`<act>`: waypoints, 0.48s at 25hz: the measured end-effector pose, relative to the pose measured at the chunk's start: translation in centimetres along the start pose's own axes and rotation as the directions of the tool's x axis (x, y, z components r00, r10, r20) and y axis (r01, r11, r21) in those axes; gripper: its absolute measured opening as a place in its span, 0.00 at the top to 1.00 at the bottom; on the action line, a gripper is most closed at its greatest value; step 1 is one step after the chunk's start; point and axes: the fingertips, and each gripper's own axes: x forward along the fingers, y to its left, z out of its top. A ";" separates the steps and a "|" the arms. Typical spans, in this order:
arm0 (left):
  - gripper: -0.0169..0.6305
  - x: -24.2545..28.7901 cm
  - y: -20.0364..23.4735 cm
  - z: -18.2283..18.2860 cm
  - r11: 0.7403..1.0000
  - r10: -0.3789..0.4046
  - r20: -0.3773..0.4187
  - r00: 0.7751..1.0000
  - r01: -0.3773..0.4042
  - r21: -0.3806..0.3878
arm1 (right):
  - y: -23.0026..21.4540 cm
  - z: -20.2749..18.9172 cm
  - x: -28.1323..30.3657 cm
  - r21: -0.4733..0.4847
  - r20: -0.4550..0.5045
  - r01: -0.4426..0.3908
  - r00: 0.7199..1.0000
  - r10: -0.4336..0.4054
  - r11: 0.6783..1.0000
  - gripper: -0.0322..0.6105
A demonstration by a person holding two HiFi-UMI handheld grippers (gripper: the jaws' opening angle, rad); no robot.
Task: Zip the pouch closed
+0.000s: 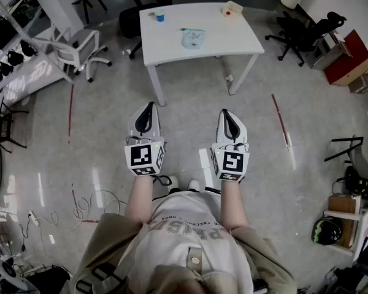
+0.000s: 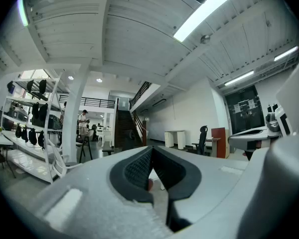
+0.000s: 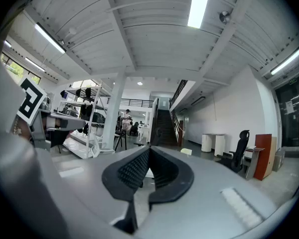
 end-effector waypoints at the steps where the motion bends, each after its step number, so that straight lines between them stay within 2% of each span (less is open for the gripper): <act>1: 0.96 0.1 0.0 0.0 1.000 -0.002 -0.001 1.000 0.002 0.001 | 0.0 0.0 0.1 -0.001 -0.001 0.000 1.000 0.000 1.000 0.95; 12: 0.96 1.0 -1.4 -0.8 1.000 -0.020 -0.020 1.000 0.020 0.001 | -0.7 -0.5 0.1 -0.013 -0.021 -0.005 1.000 0.004 1.000 0.95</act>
